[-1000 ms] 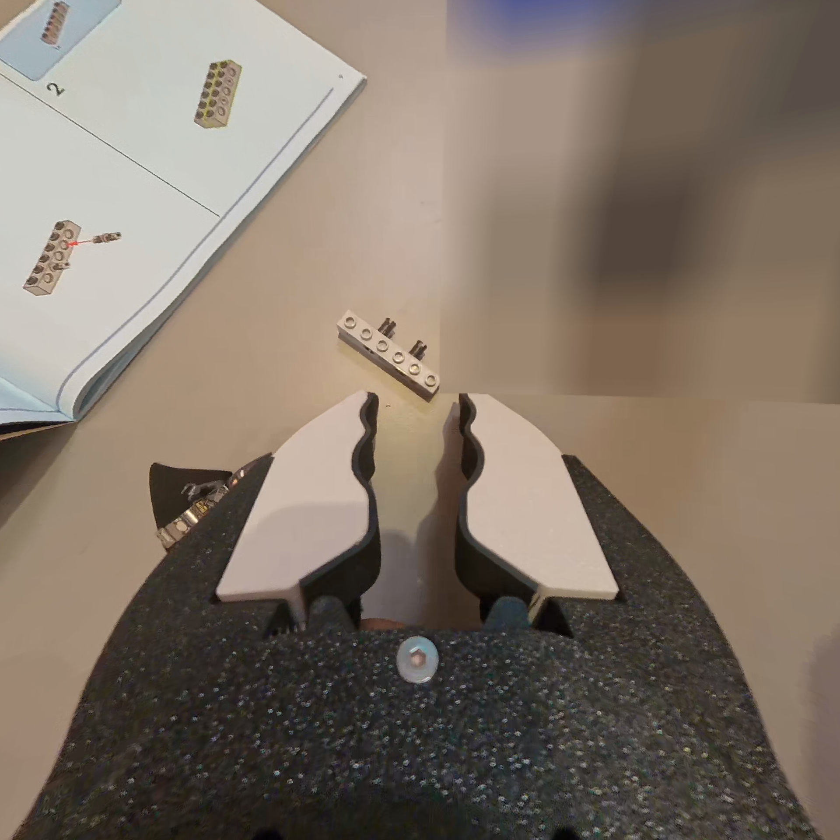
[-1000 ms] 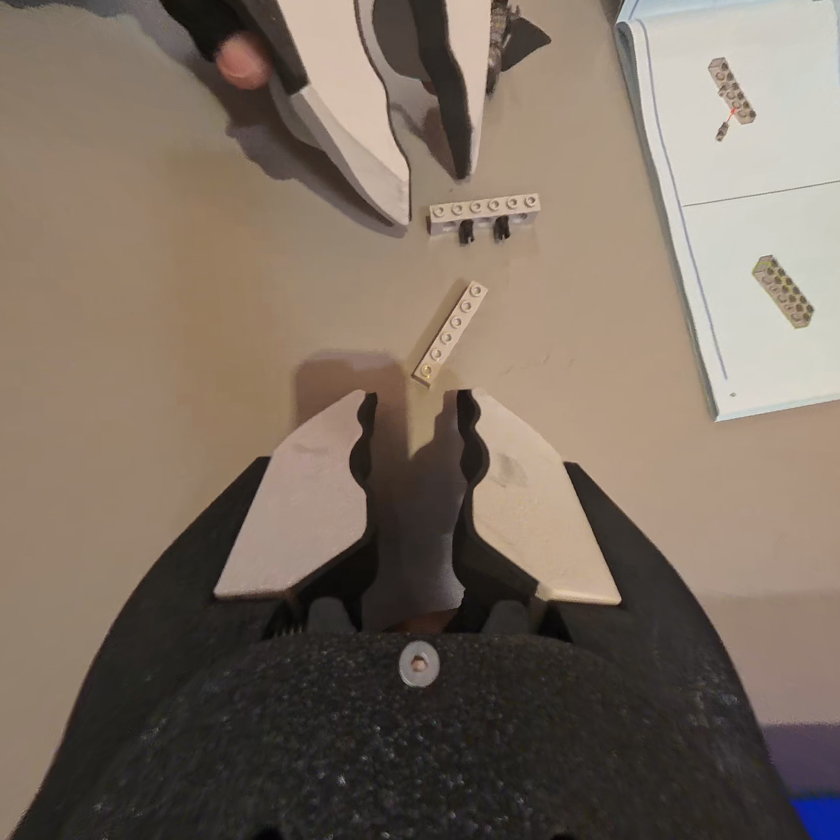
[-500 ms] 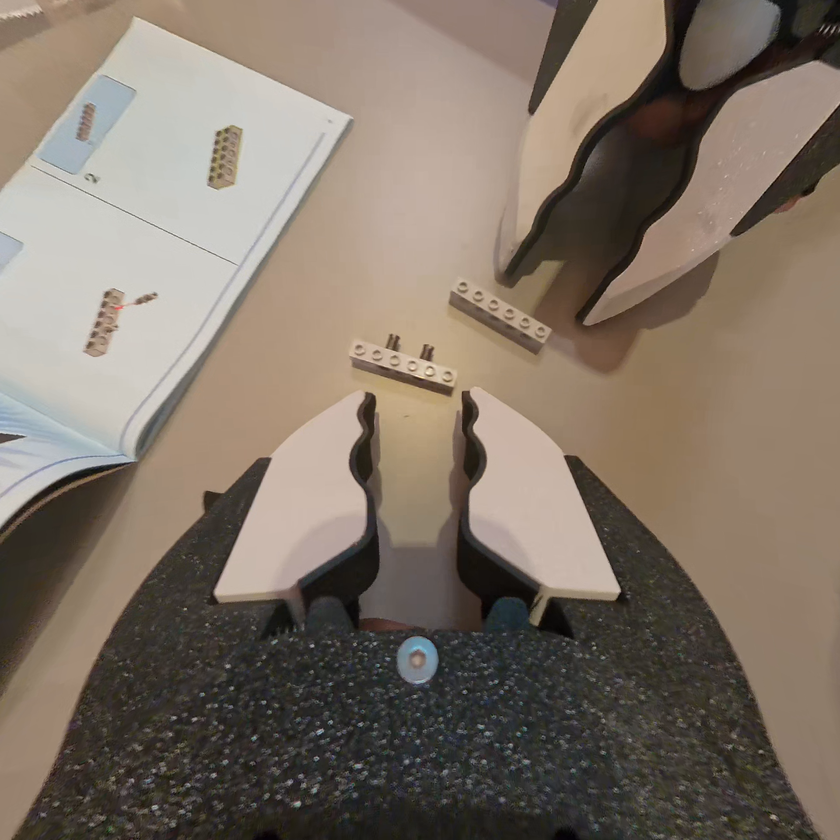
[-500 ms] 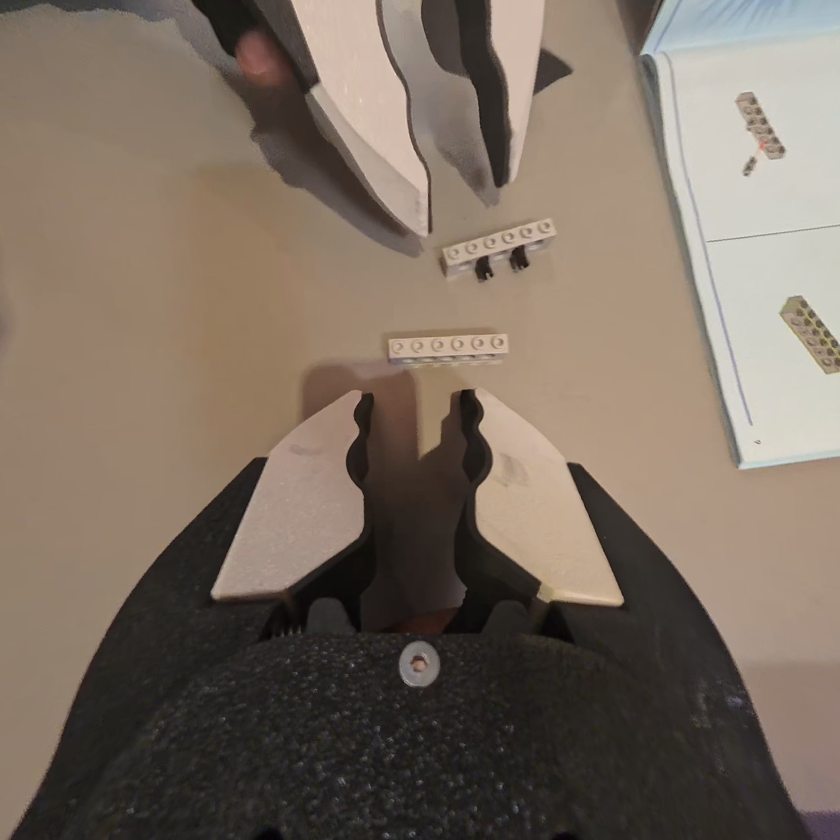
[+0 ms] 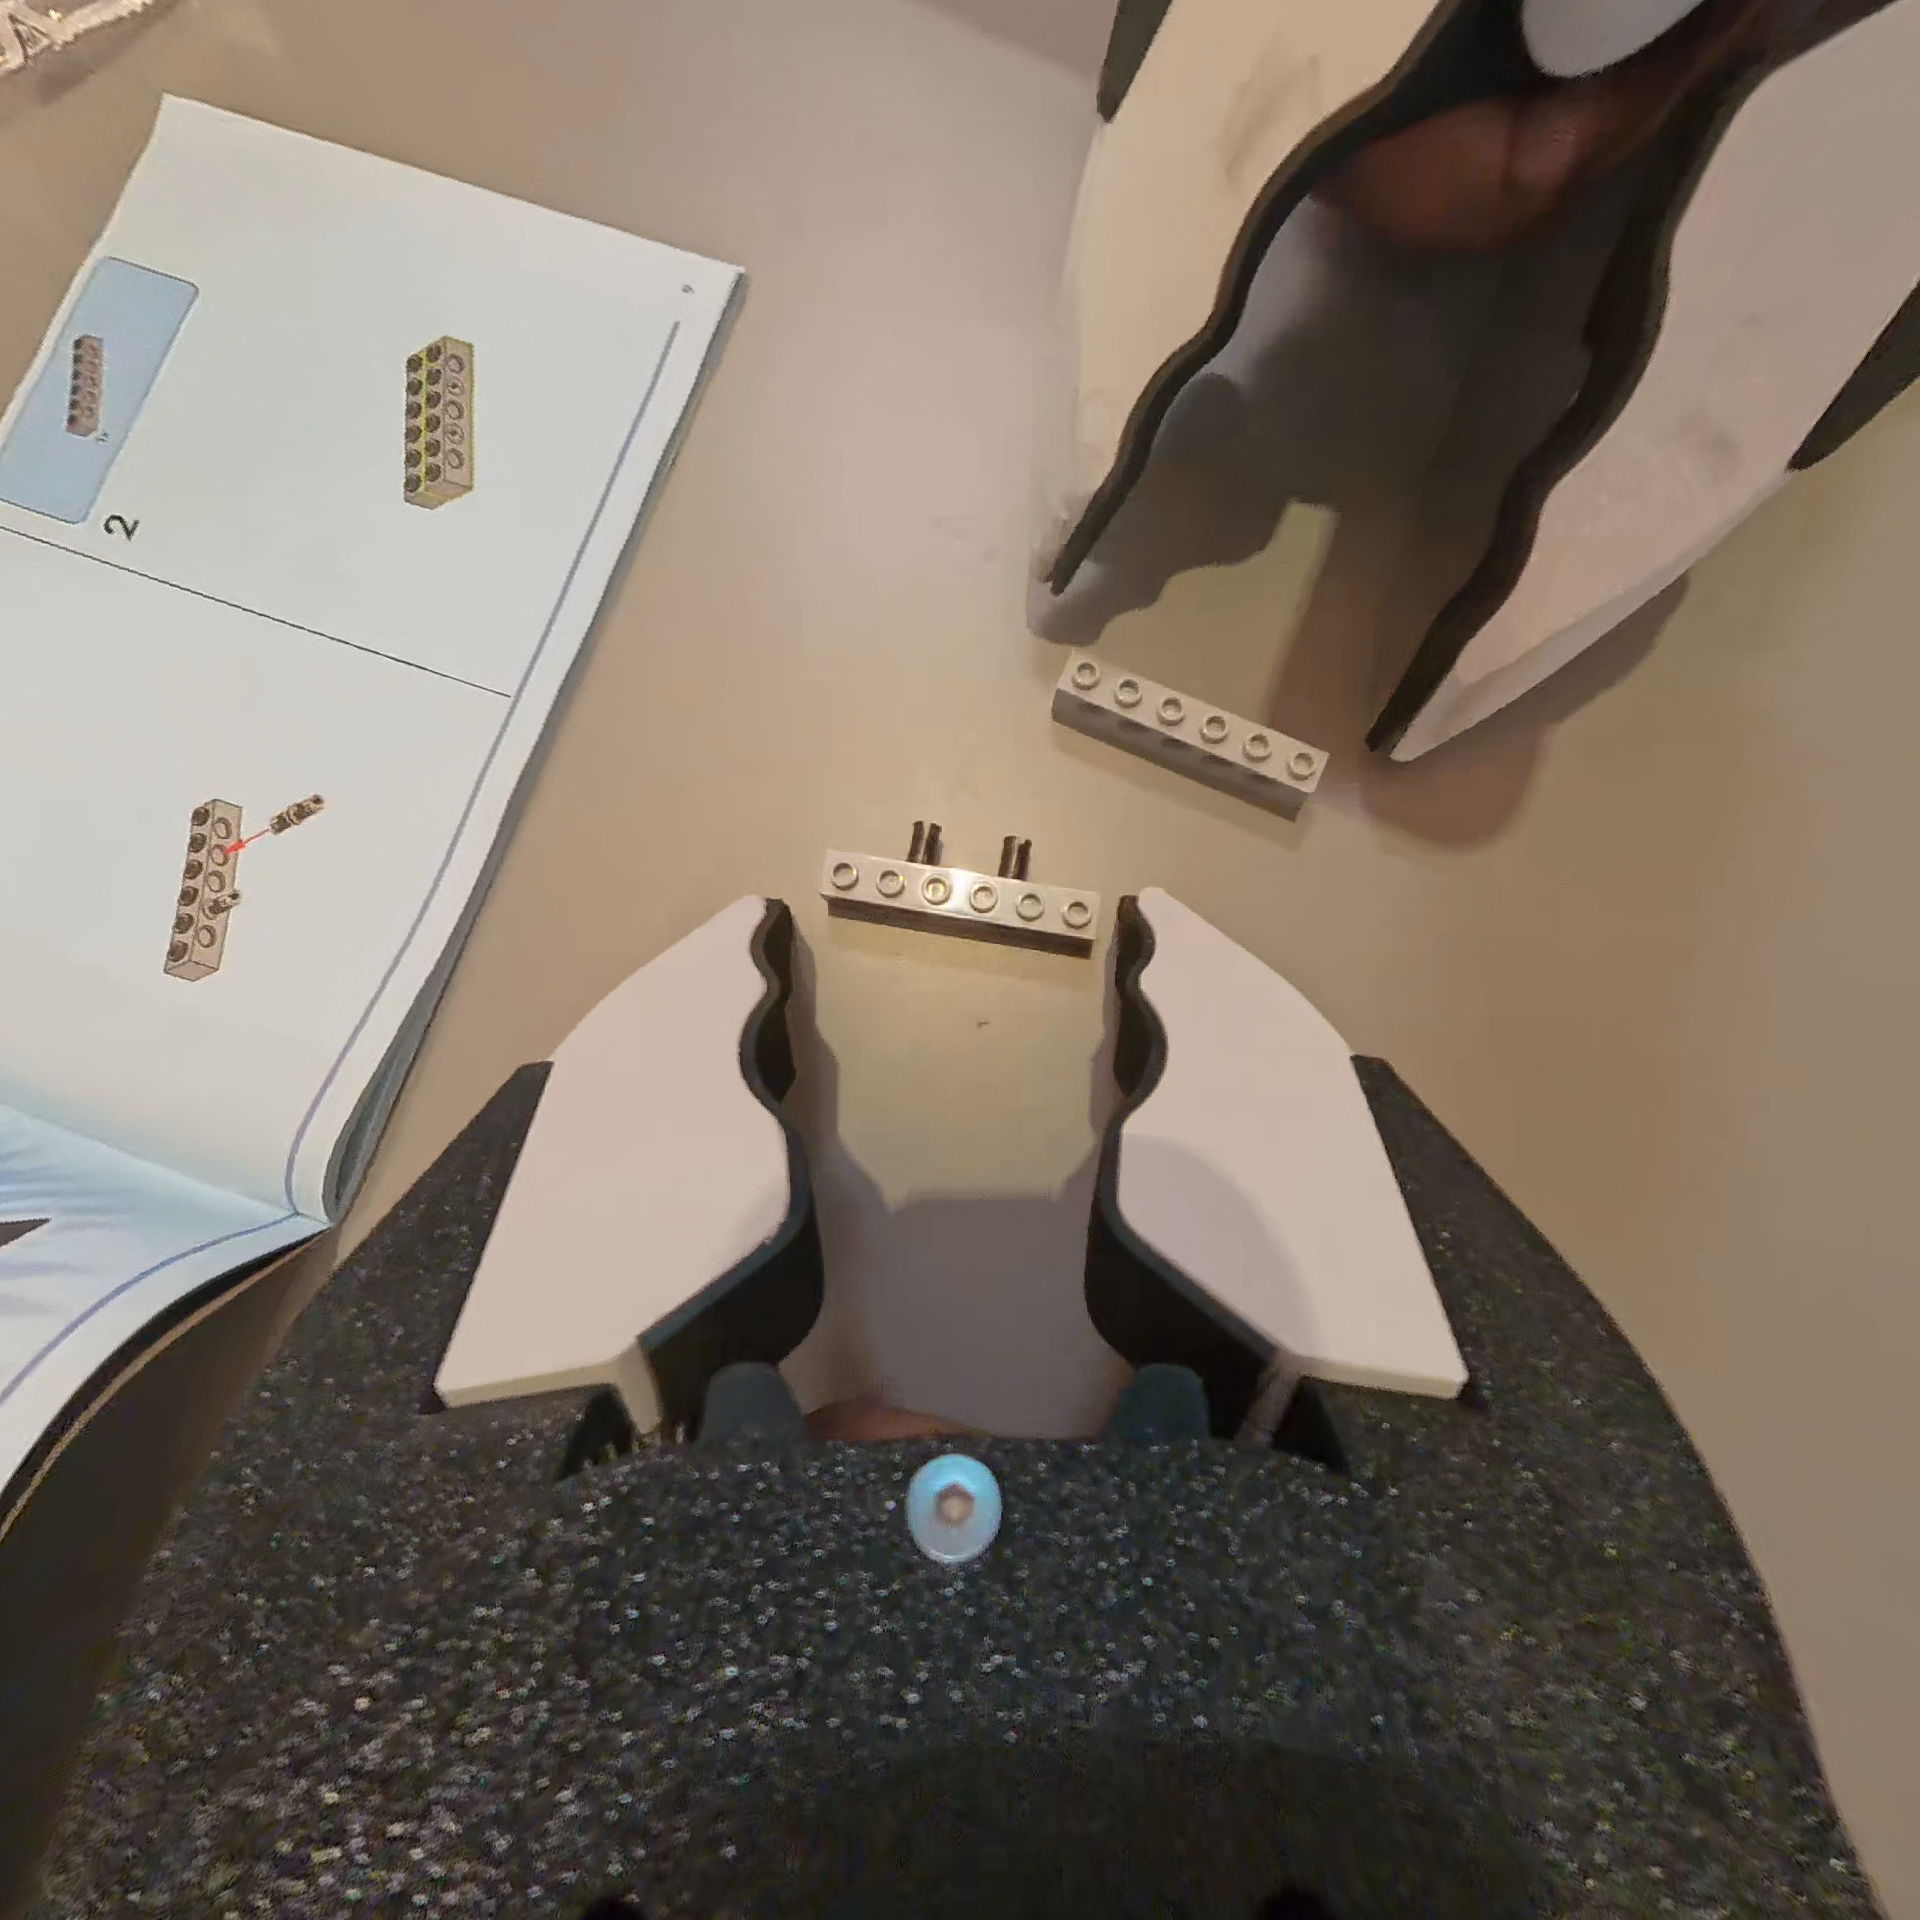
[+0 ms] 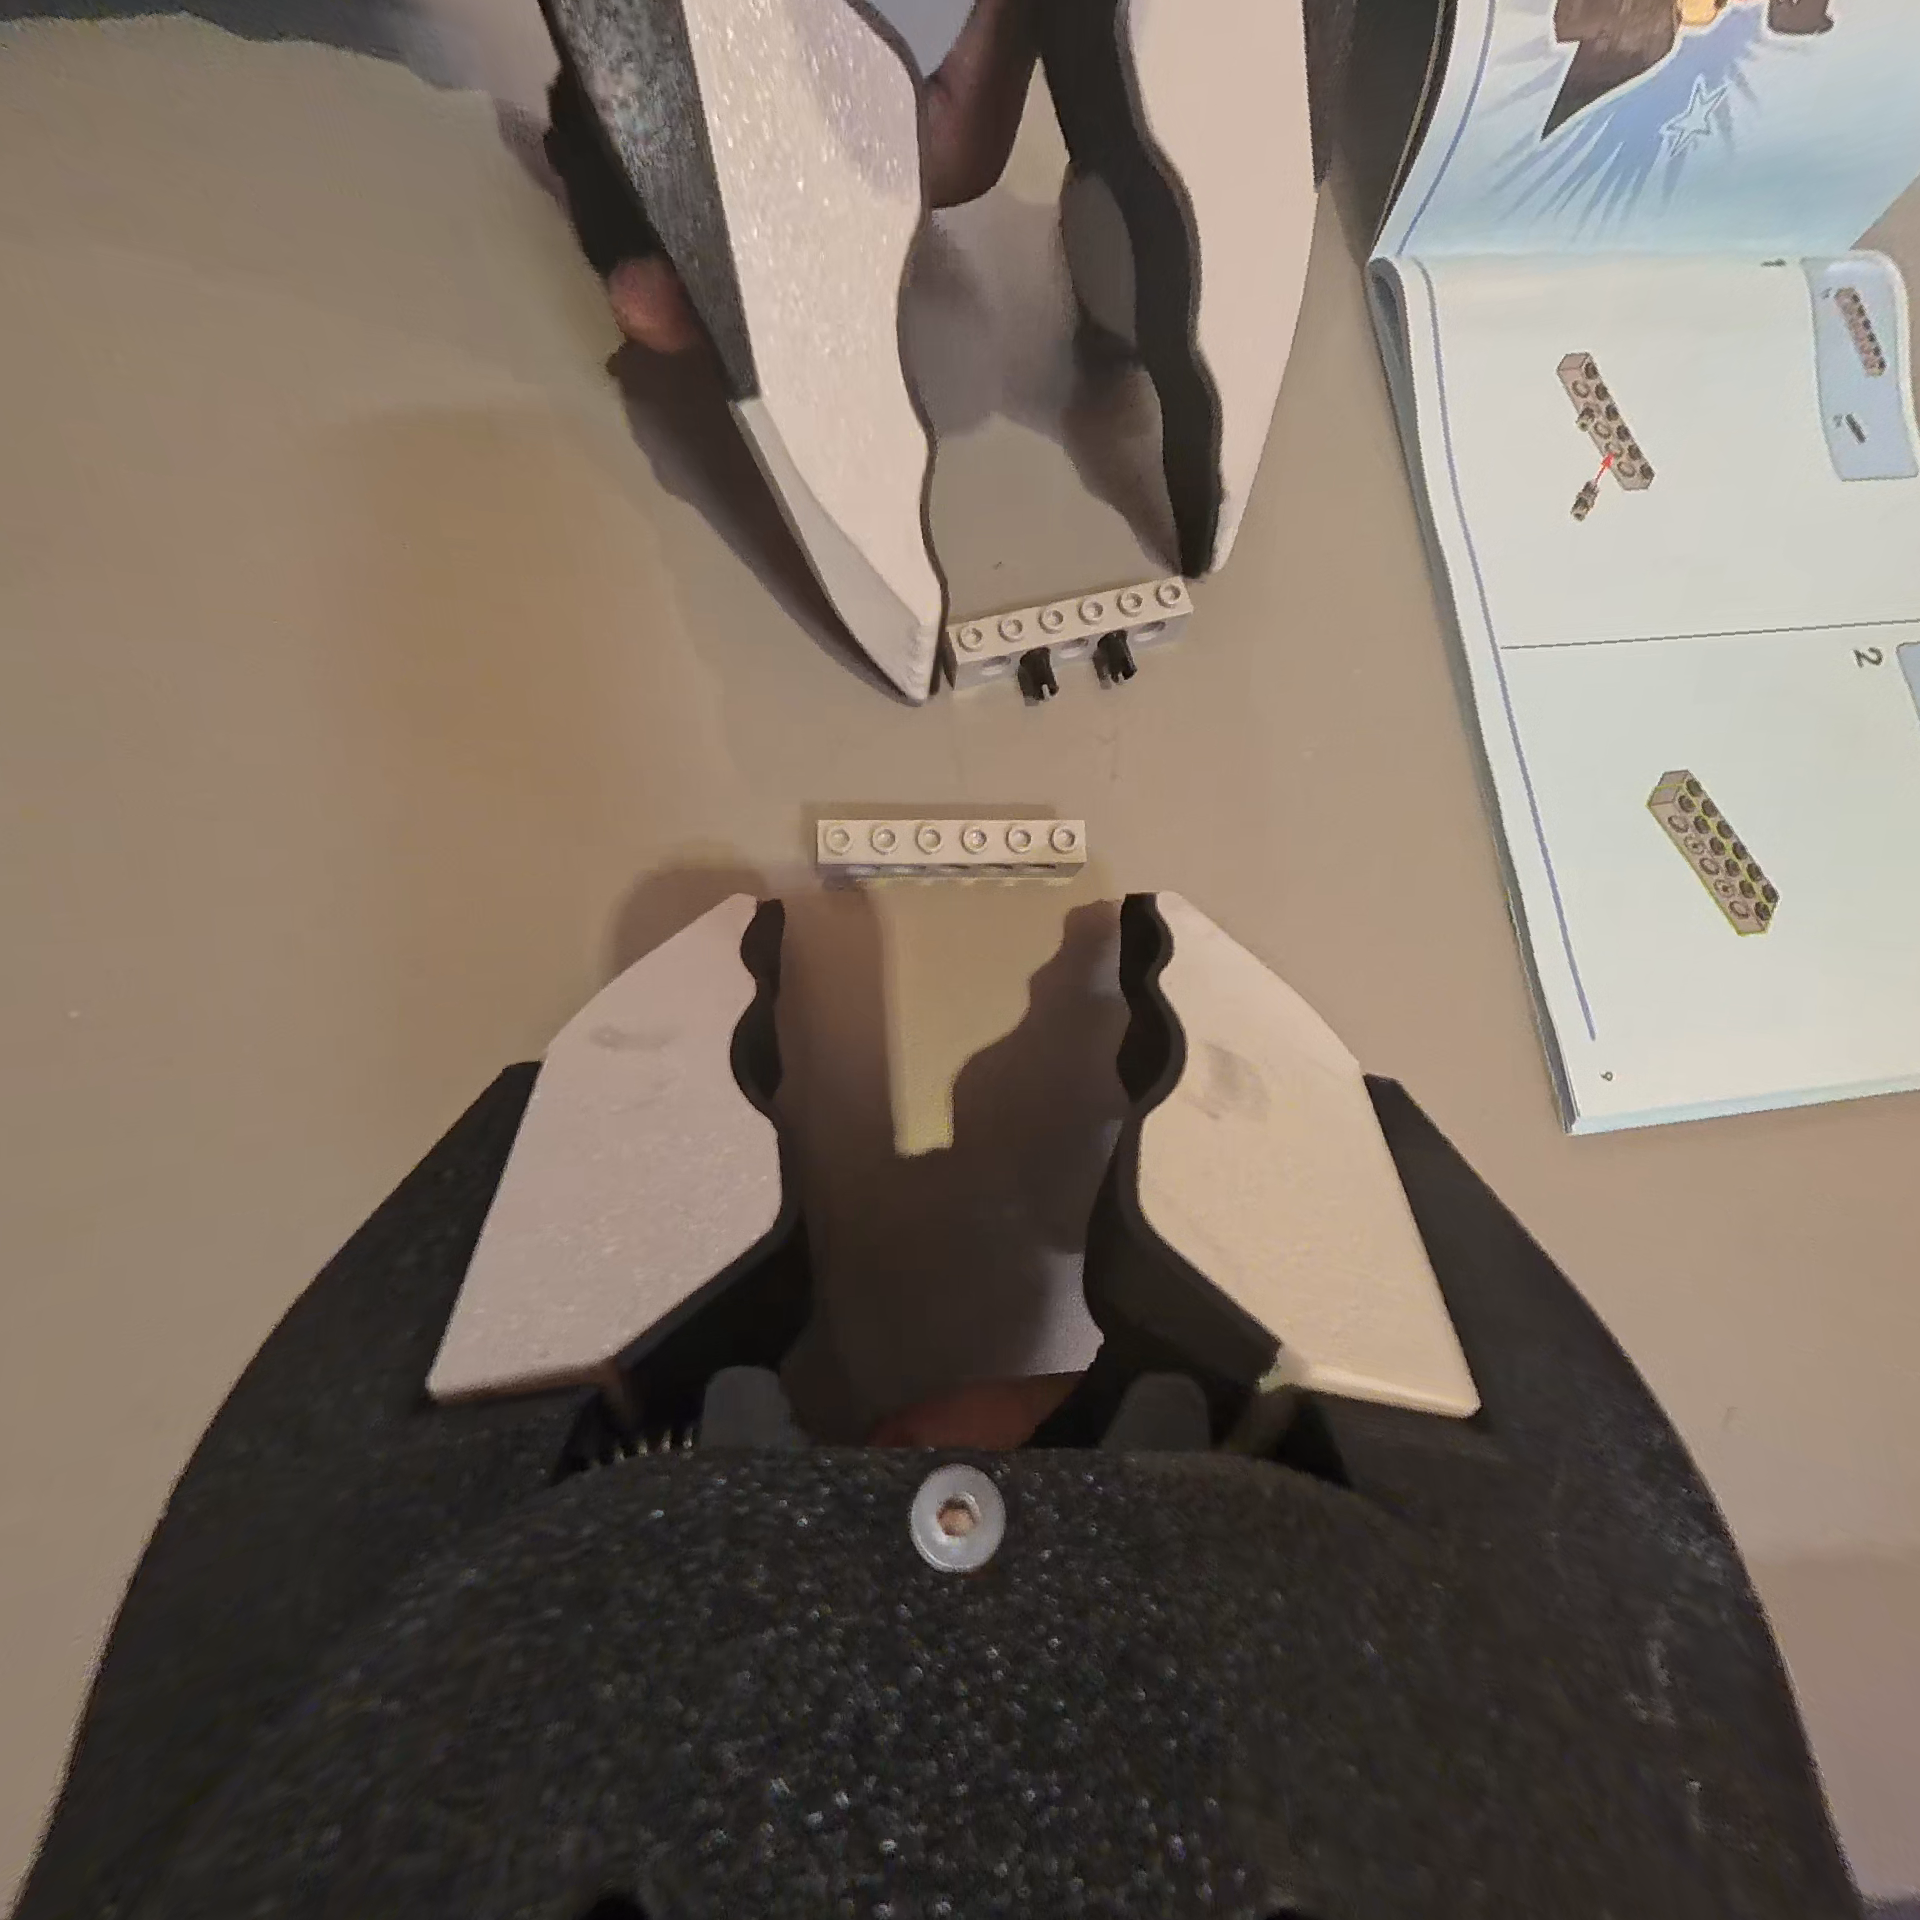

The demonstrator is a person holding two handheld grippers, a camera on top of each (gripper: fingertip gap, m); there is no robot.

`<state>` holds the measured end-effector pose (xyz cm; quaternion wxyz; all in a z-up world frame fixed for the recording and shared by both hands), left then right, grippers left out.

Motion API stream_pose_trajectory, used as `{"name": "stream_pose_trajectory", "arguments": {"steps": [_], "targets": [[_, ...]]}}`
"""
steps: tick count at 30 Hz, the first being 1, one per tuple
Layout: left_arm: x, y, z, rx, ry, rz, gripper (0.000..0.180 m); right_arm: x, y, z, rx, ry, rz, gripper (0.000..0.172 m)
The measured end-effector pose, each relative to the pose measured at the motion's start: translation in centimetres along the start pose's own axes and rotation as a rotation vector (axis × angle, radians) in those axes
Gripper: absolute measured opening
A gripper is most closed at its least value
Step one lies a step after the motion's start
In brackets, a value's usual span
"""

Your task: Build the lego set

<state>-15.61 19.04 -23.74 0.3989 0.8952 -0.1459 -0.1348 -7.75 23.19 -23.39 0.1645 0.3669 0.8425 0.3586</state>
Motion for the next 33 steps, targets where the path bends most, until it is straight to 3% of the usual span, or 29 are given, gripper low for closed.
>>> {"name": "stream_pose_trajectory", "arguments": {"steps": [3,9,19,33], "targets": [[0.3,0.0,-0.1,0.012,-0.013,0.016,0.05,0.2,-0.4,-0.2,-0.01,0.019,0.009,0.063],[1.3,0.1,-0.1,0.04,-0.027,0.047,0.05,0.3,-0.8,-0.6,-0.01,0.024,-0.013,0.05],[3.6,0.1,-0.6,0.059,-0.063,0.102,0.05,-0.1,-1.3,-1.0,-0.007,0.091,-0.081,0.049],[3.7,0.1,-0.5,0.063,-0.073,0.092,0.05,-0.2,-1.5,-1.2,-0.011,0.097,-0.113,0.05]]}}
Point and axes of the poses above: each gripper's, where its closed fingertips meet, y back along the fingers, z out of its underside, x = y × z across the jaws, the point moved 3 cm from there along y, back along the fingers, and after that the axes turned 8 degrees about -z, right-handed, at the moved point
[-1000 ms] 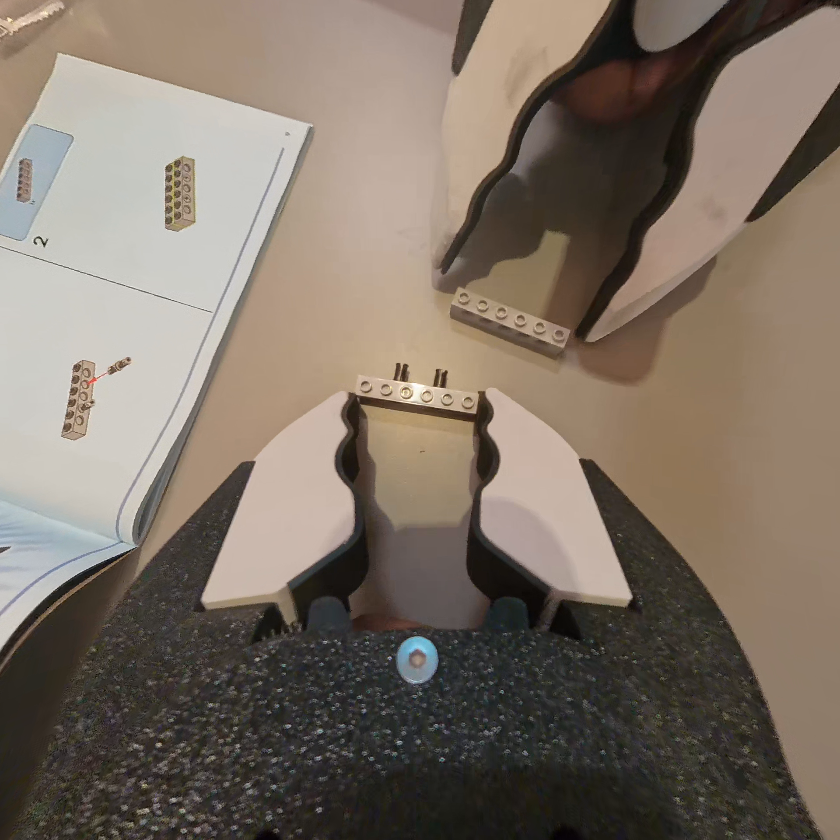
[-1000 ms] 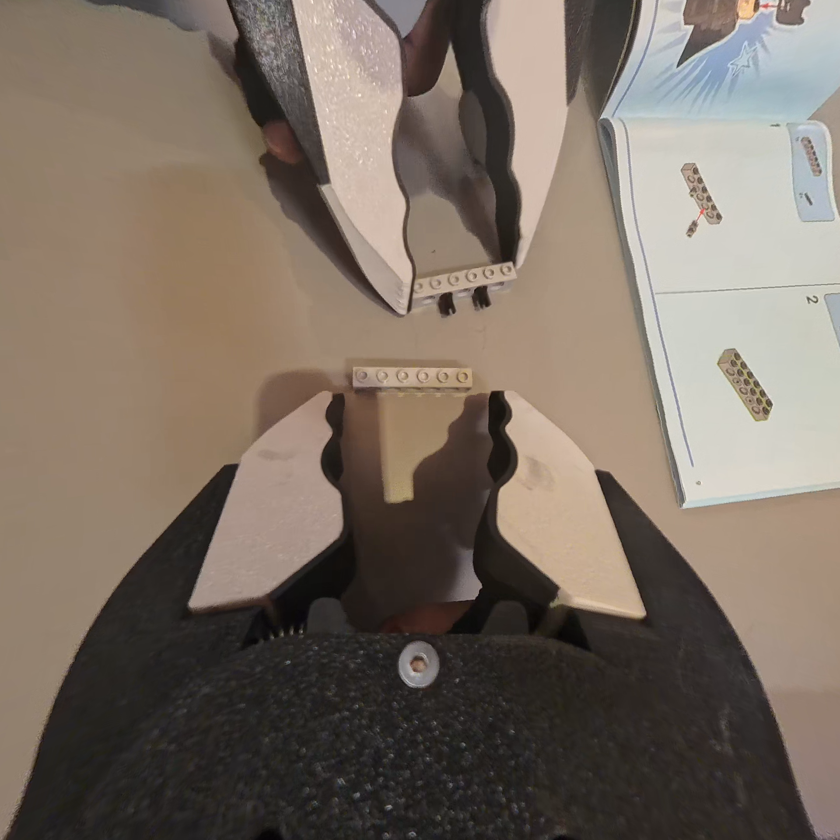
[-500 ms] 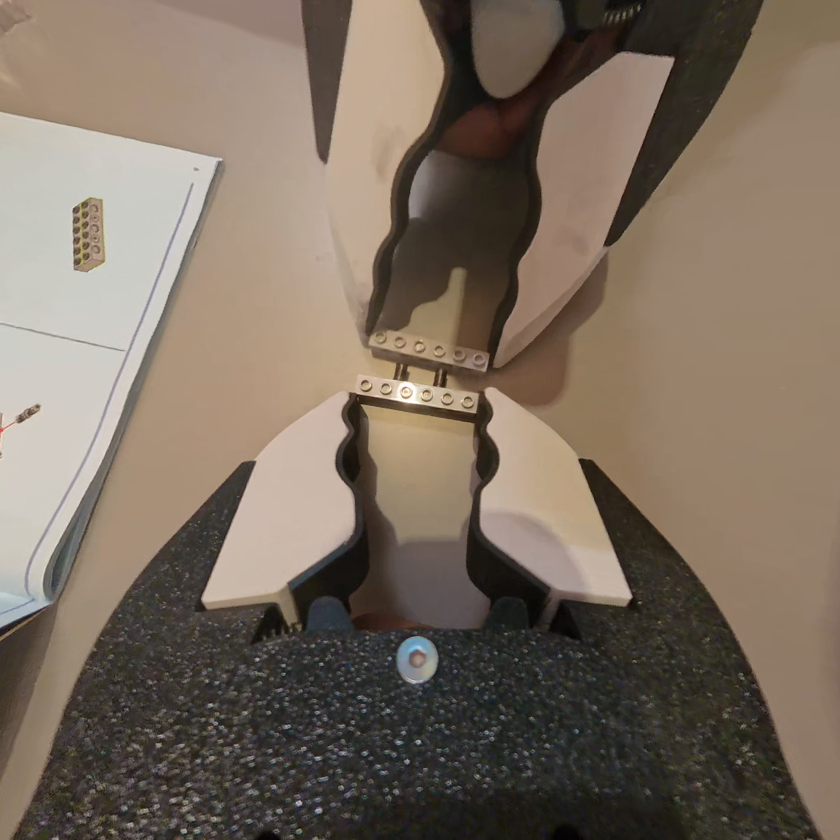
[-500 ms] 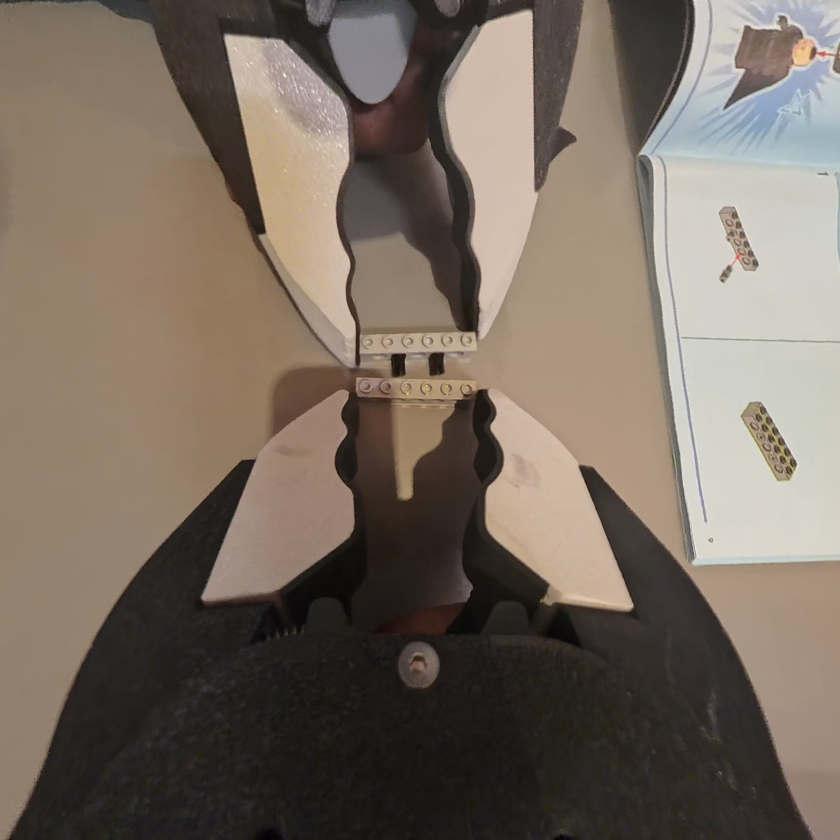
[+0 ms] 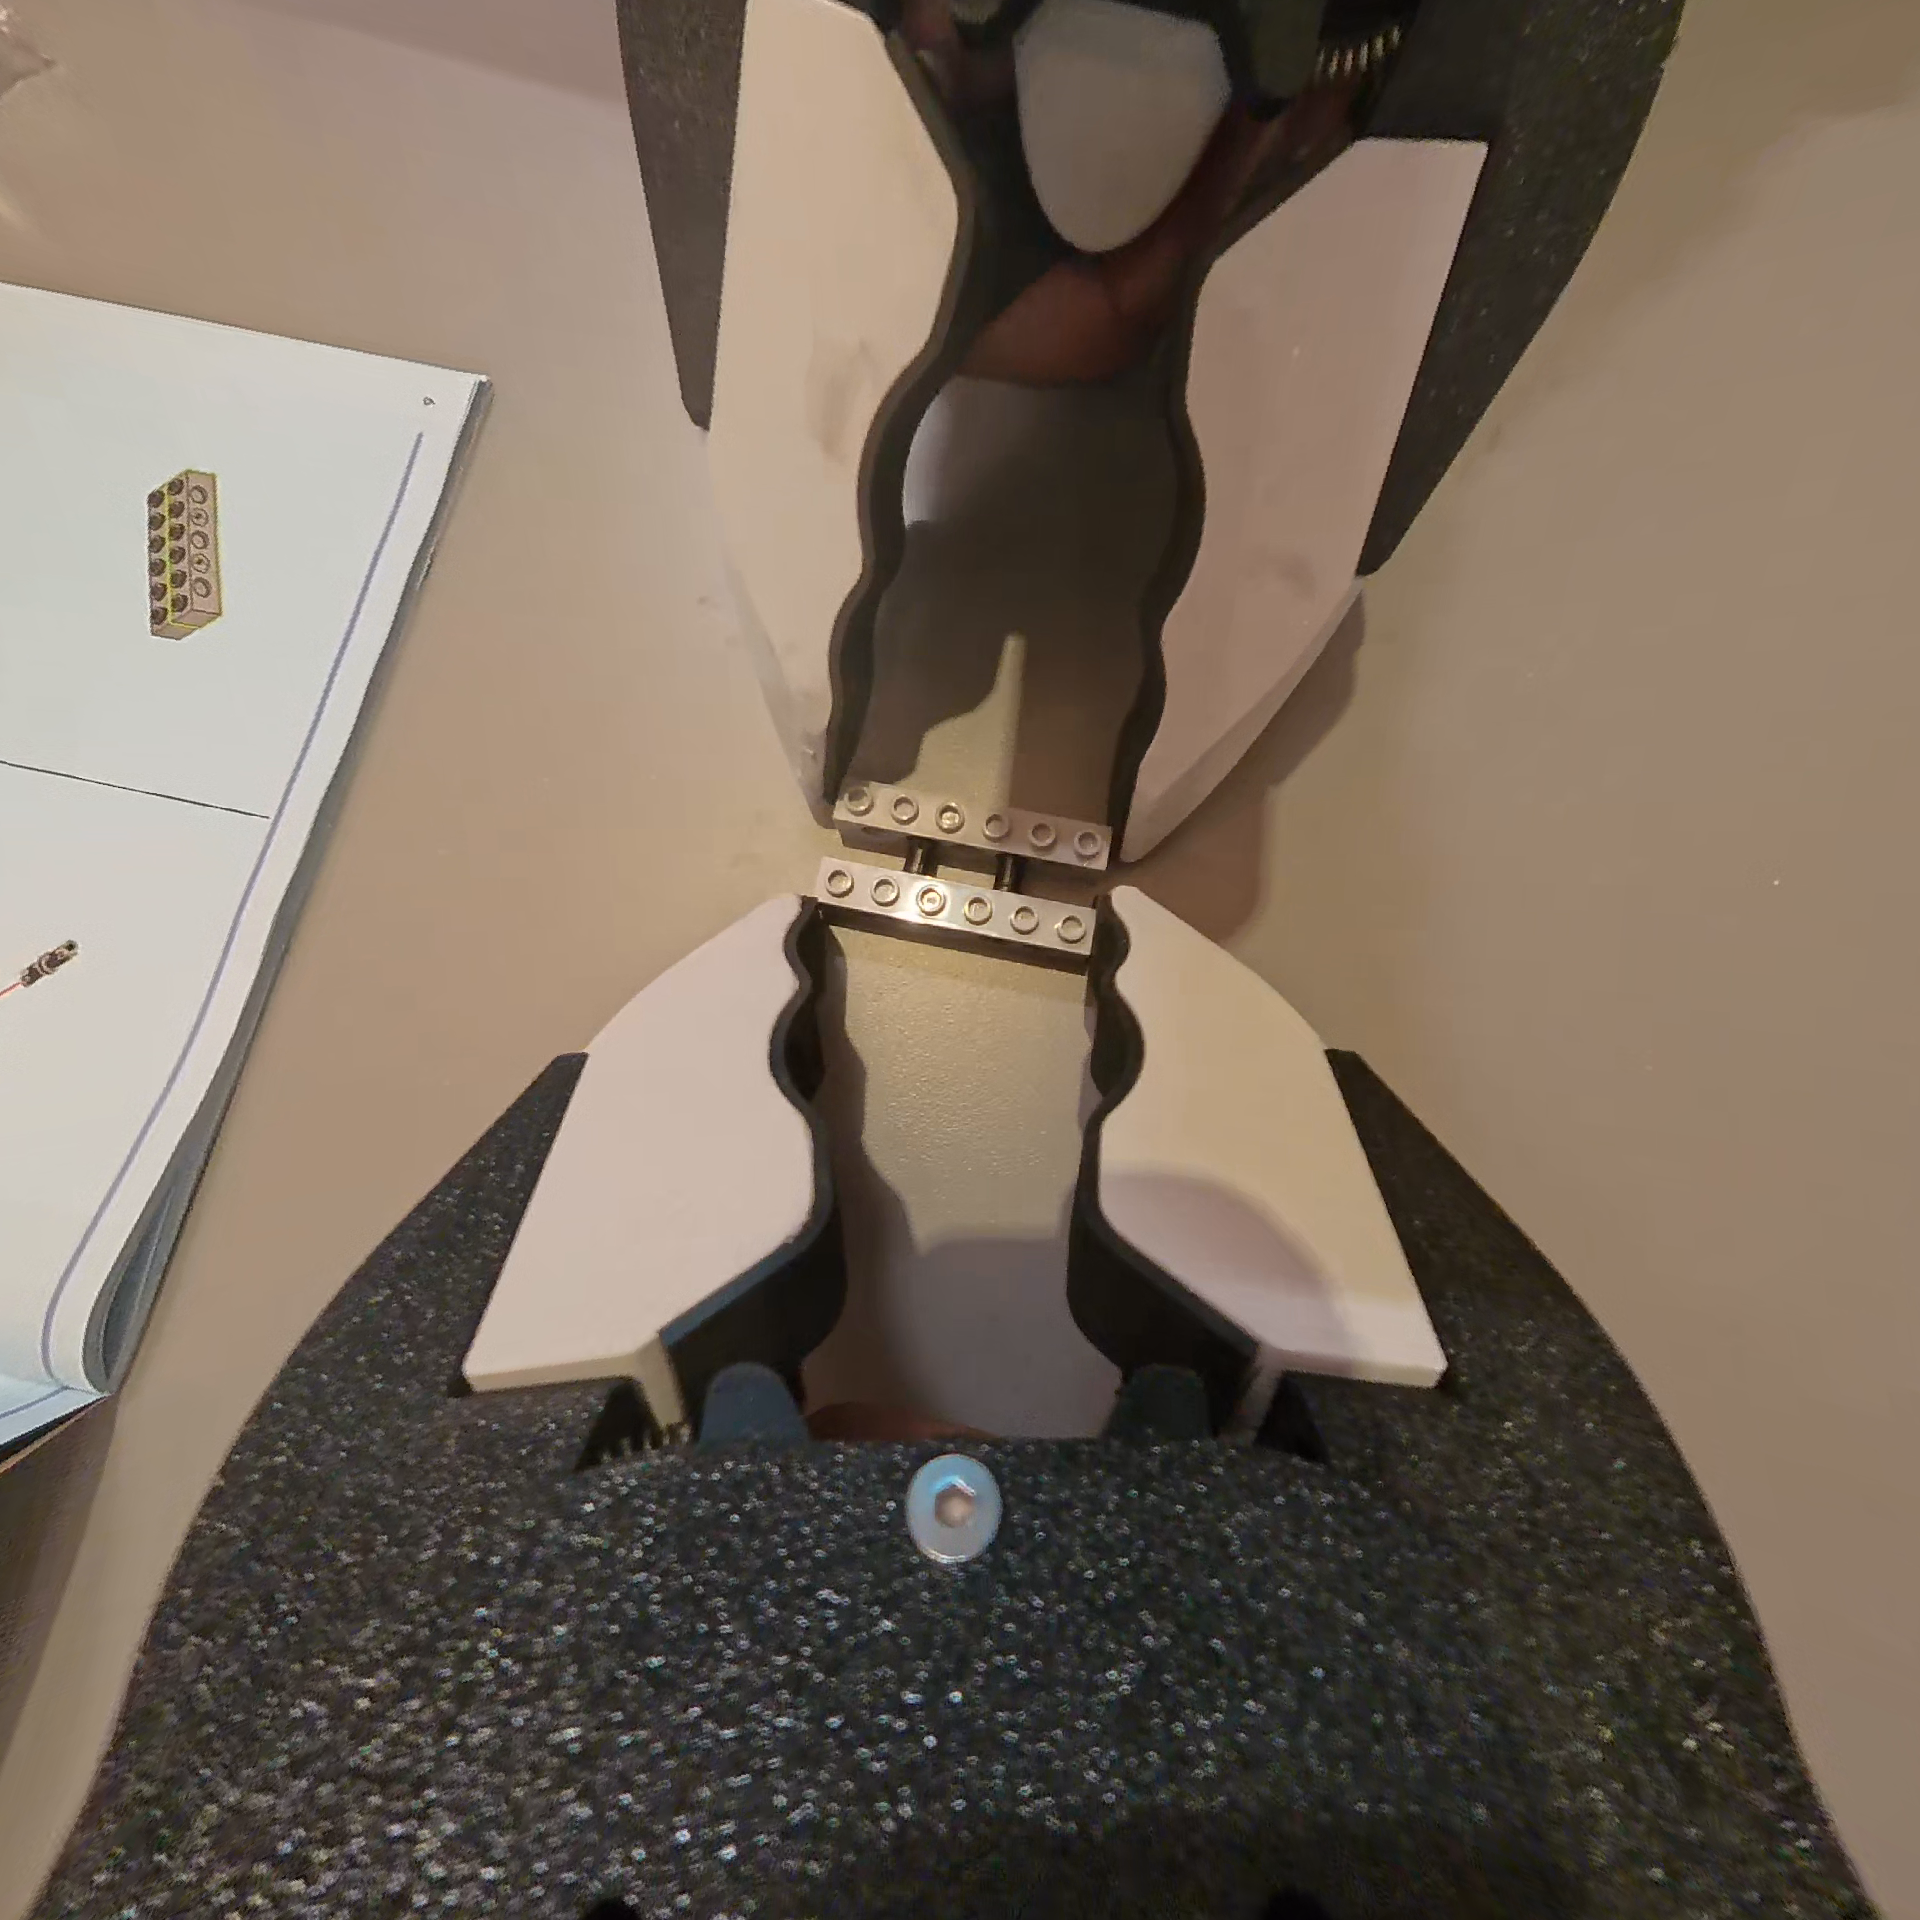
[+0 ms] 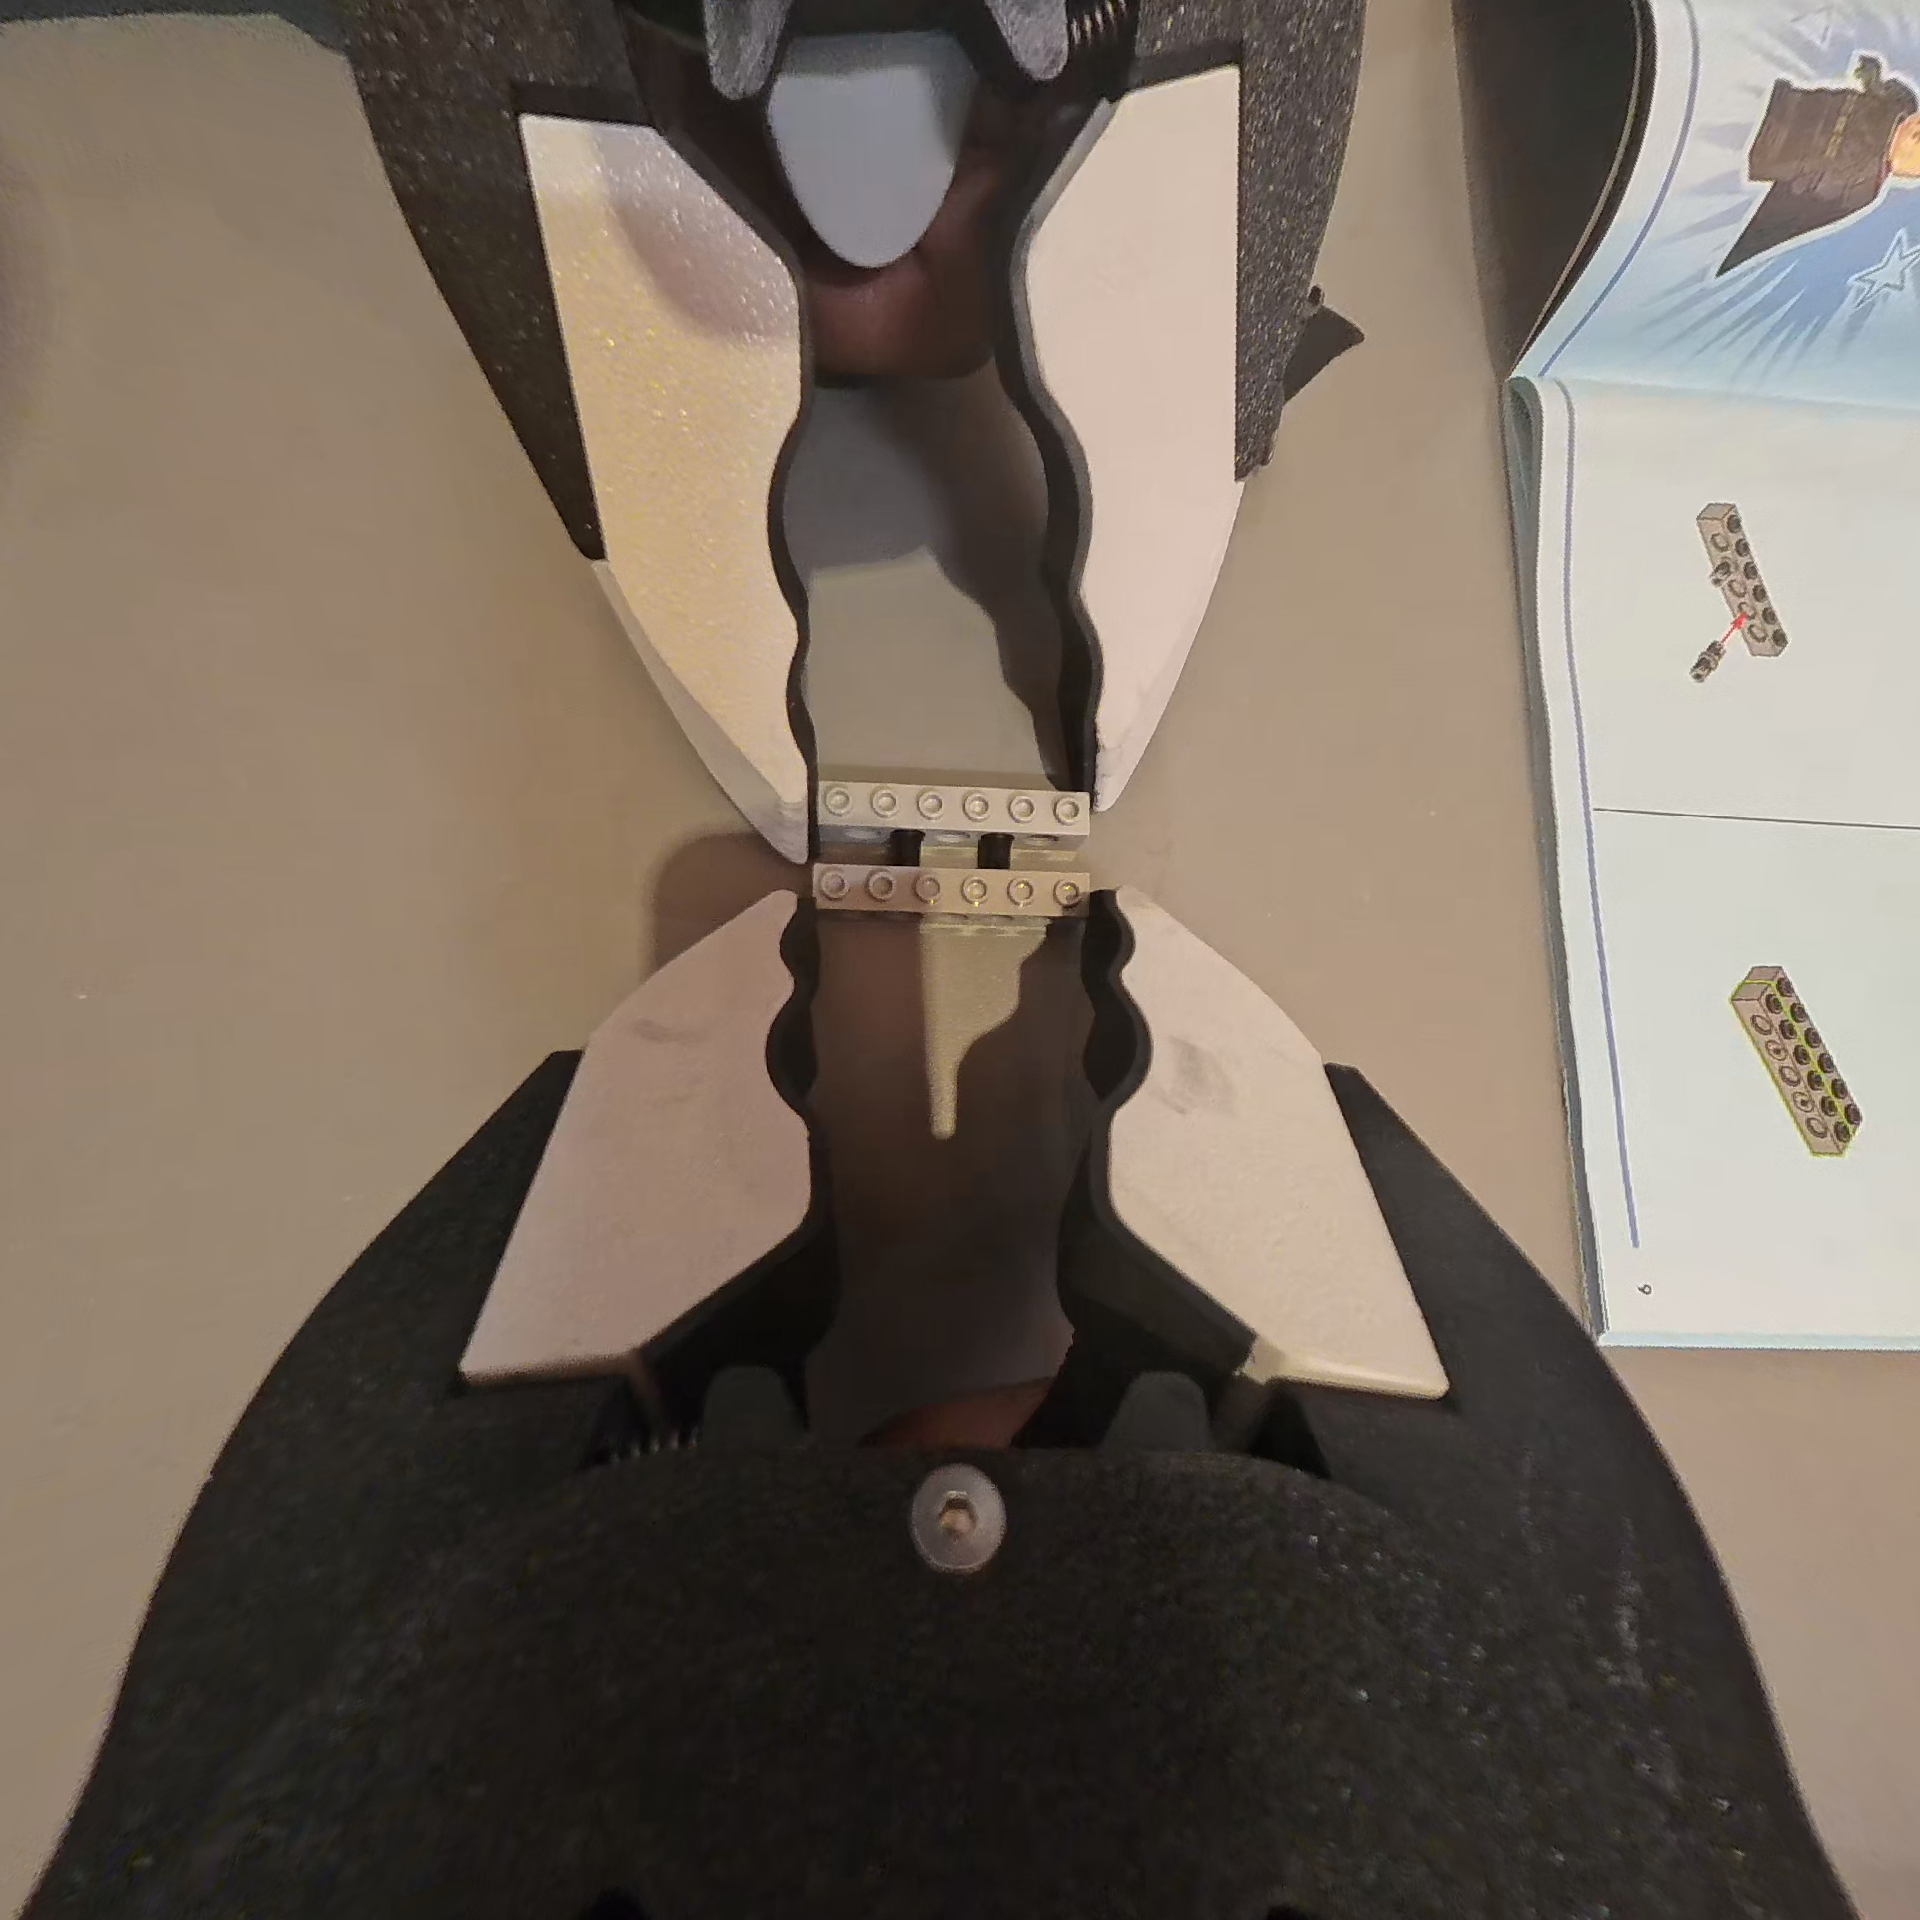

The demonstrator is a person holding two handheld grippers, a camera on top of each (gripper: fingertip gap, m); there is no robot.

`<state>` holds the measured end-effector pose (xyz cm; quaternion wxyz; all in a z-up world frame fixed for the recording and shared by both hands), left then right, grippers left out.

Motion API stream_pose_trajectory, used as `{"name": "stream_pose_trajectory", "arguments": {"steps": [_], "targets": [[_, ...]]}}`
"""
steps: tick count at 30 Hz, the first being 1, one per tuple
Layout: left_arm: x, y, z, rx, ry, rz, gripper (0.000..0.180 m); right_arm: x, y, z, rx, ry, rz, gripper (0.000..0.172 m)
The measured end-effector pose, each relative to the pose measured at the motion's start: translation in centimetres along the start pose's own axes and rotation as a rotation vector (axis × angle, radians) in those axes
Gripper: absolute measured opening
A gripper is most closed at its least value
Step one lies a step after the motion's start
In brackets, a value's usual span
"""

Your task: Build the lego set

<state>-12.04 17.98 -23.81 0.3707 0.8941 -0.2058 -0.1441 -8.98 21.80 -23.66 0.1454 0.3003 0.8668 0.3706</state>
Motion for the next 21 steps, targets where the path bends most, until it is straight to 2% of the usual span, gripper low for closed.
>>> {"name": "stream_pose_trajectory", "arguments": {"steps": [21], "targets": [[-0.09,0.66,0.07,0.033,0.027,0.015,0.055,-0.28,0.18,0.1,0.008,0.022,0.006,0.051]]}}
Point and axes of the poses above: each gripper's, where its closed fingertips meet, y back along the fingers, z out of its underside, x = y × z across the jaws, the point moved 3 cm from there along y, back along the fingers, and after that the axes turned 8 degrees about -z, right-handed, at the moved point
